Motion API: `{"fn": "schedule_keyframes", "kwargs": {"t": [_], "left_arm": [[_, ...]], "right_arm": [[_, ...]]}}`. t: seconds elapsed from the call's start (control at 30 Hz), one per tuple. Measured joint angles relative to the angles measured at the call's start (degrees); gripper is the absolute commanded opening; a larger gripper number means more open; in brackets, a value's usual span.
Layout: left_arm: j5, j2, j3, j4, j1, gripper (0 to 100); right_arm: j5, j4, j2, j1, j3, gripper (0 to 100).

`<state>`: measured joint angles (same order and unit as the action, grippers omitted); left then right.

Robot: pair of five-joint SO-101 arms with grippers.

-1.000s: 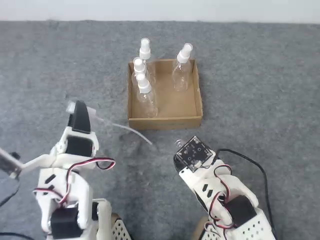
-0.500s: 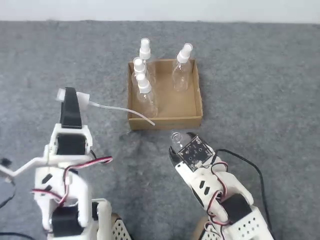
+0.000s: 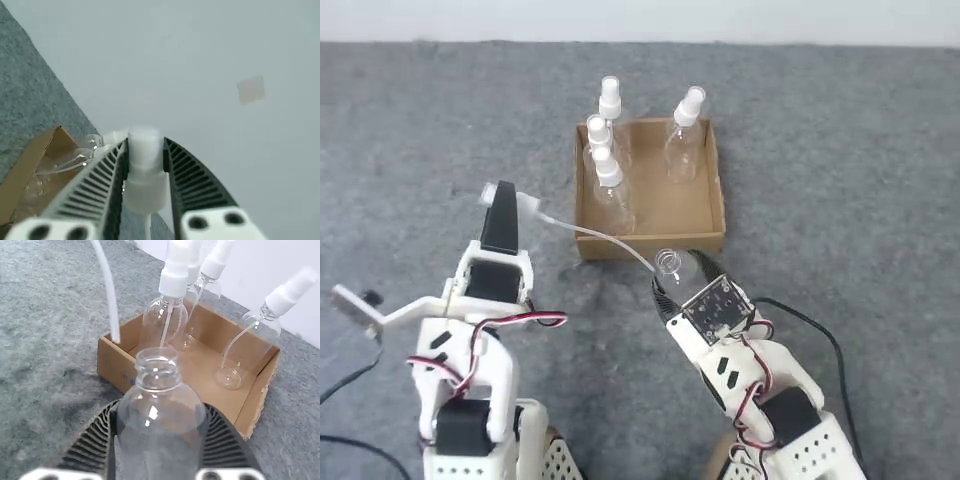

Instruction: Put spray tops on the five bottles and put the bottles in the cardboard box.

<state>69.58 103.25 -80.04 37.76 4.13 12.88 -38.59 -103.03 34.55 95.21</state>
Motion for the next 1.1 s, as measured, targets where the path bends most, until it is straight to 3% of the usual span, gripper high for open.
{"fn": "schedule_keyframes", "kwargs": {"t": [0.27, 0.83, 1.1], "left_arm": [[-1.14, 0.0, 0.0, 0.0, -0.35, 1], [-1.76, 0.0, -1.05, 0.0, -4.13, 1], [-1.76, 0.0, -2.99, -5.45, -3.87, 1]], "right_arm": [[4.84, 0.0, 0.0, 0.0, 0.0, 6.9], [5.63, 0.0, 0.0, 0.0, 0.0, 6.9], [5.63, 0.0, 0.0, 0.0, 0.0, 6.9]]}}
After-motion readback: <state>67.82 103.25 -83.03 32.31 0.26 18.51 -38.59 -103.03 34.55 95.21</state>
